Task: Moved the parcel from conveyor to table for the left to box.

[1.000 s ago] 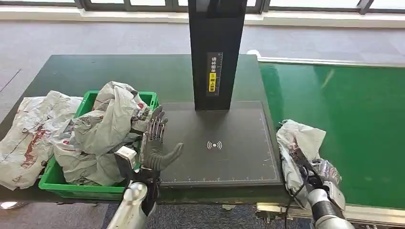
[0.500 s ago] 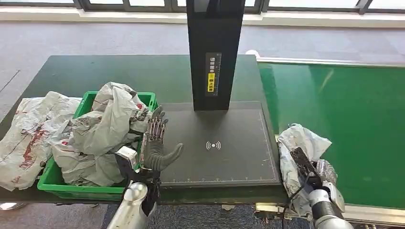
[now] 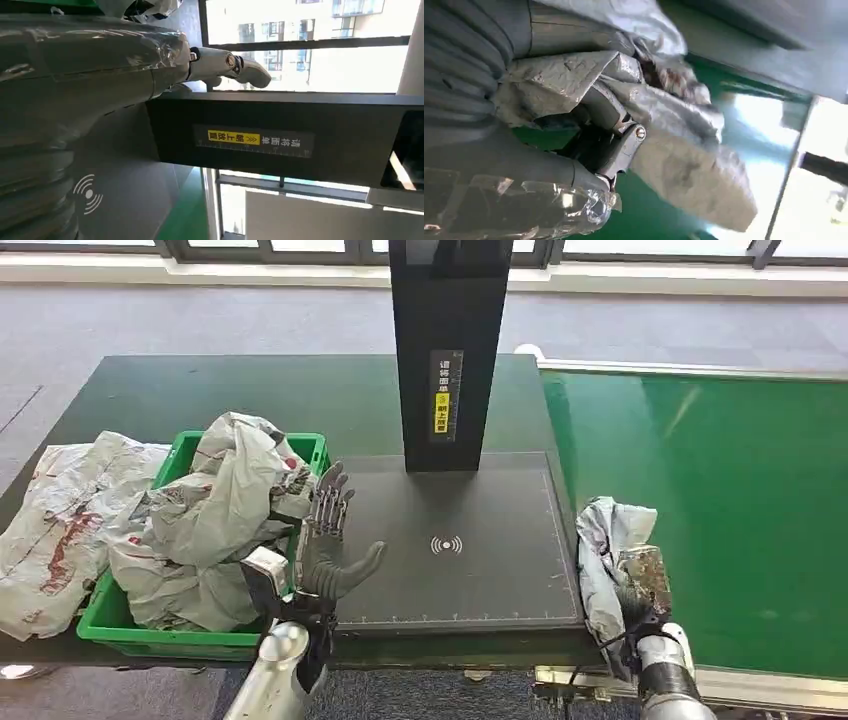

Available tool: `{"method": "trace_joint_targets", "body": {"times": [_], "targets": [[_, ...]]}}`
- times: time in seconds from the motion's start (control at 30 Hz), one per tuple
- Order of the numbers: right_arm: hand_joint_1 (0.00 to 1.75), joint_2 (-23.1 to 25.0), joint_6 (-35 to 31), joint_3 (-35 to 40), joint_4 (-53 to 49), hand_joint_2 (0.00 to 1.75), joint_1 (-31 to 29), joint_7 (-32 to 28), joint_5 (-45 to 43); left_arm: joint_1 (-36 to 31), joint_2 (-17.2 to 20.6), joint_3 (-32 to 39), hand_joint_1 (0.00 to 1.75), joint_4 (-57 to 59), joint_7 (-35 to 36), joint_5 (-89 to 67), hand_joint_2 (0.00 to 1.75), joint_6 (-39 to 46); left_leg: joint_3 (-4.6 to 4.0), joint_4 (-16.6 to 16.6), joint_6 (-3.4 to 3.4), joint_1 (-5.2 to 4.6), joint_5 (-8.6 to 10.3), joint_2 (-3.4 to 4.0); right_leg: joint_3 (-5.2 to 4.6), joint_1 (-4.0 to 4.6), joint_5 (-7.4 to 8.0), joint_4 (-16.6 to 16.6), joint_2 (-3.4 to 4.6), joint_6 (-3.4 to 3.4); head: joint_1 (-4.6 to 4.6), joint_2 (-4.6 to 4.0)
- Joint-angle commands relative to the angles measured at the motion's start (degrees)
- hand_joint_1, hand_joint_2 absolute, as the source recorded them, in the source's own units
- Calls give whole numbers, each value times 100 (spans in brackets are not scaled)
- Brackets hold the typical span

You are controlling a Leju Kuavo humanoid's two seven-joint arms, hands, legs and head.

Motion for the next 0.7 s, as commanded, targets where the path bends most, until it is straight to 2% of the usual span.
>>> {"method": "trace_joint_targets", "body": {"times": [0.03,0.23,0.7], "targets": [[175,466,330,2067,-2423,175,696,11,-2094,185,-282,138,0,220,22,-12,175,-175,6,-5,1,-5,-5,11,-2,-5,-3,-1,10,-1,0,2],[175,629,246,2892,-3189,175,852,11,-2446,140,-282,272,0,222,22,-42,175,-260,-2,-8,-1,-3,-6,19,-14,-5,-5,1,18,-5,0,2],[175,629,246,2892,-3189,175,852,11,-2446,140,-282,272,0,222,22,-42,175,-260,9,-11,1,-4,-8,5,5,-7,-10,-7,4,-5,0,0]]}}
